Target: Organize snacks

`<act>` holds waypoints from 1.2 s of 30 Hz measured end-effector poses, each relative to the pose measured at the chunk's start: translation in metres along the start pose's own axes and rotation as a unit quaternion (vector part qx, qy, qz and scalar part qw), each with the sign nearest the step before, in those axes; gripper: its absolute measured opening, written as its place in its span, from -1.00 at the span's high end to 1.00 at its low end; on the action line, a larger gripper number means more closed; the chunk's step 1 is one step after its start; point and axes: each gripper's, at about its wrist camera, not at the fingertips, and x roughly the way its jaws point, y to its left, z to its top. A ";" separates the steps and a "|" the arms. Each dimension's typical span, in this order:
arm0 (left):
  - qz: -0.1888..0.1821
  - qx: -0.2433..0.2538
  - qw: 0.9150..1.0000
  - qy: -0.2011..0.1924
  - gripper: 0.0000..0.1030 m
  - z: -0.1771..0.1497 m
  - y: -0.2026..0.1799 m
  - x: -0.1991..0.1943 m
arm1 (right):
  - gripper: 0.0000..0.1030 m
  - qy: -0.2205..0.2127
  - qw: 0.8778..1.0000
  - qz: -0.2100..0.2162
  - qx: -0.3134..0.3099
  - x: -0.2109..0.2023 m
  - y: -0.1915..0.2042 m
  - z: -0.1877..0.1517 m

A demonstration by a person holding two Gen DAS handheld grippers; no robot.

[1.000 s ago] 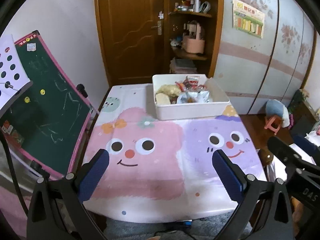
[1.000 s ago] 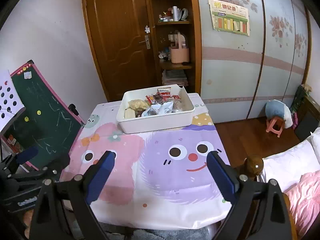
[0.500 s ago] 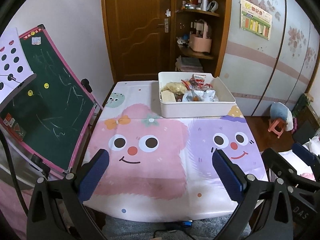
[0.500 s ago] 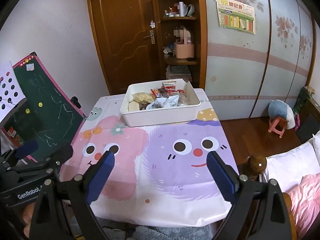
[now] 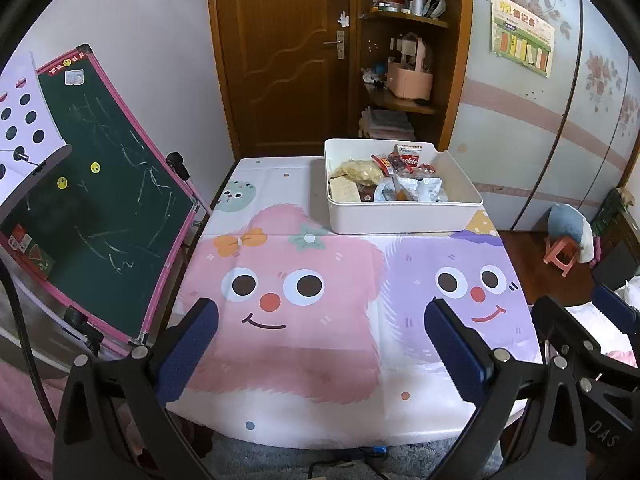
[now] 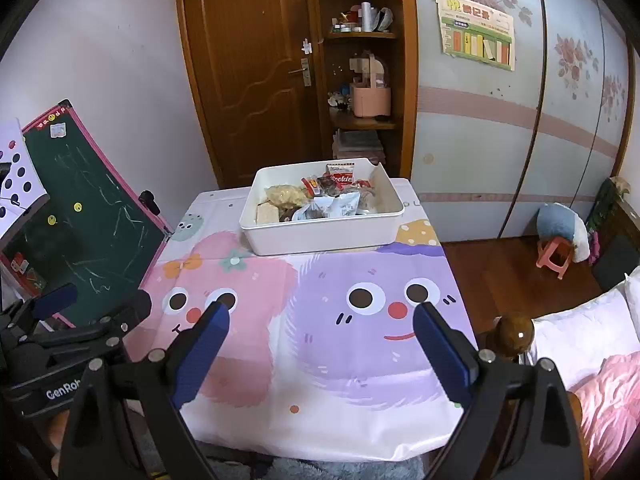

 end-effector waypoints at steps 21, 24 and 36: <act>-0.001 -0.001 1.000 0.019 -0.99 0.004 -0.003 0.017 | -0.82 0.017 1.000 -0.002 0.002 0.016 -0.005 0.006; -0.001 0.001 1.000 0.023 -0.99 0.003 -0.004 0.019 | -0.83 0.019 1.000 -0.003 0.003 0.018 -0.005 0.006; 0.001 0.002 1.000 0.025 -0.99 0.001 -0.003 0.023 | -0.83 0.022 1.000 -0.002 0.004 0.022 -0.005 0.005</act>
